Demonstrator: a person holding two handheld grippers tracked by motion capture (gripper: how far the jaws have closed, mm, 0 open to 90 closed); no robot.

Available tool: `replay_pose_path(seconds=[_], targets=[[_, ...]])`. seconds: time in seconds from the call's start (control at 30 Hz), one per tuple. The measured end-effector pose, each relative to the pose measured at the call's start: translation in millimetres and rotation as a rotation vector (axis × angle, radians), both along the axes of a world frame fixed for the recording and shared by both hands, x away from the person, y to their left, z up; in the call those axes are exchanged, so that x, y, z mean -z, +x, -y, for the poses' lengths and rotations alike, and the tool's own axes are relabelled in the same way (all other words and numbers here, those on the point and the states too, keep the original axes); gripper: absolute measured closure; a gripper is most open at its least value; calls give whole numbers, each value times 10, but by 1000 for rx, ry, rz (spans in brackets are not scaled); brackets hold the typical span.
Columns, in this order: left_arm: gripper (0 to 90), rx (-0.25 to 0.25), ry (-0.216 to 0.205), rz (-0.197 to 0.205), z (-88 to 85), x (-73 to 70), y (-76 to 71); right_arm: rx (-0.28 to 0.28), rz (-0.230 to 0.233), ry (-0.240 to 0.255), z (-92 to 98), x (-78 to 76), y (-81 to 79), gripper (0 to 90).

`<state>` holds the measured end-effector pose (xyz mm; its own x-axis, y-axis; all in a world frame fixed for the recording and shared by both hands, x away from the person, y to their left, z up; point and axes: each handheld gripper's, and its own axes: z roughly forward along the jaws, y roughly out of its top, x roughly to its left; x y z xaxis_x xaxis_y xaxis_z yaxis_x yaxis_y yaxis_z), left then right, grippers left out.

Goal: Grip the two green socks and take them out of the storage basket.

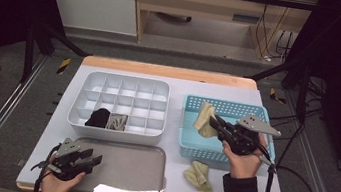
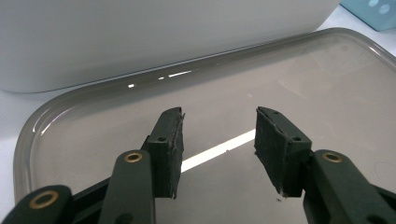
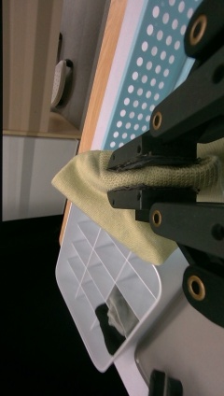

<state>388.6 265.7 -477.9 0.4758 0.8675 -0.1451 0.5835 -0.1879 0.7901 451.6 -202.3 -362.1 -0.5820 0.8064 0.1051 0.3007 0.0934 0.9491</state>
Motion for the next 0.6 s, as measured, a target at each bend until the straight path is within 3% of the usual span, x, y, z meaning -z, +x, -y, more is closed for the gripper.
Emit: replay_pose_path(seconds=[0.37,0.6], targets=[[529,1,-6,-1,5,-8,-6,-54,19,39,130,94,-454,811],[530,2,-10,2,1,-16,-10,-53,6,34,193,194,-601,811]])
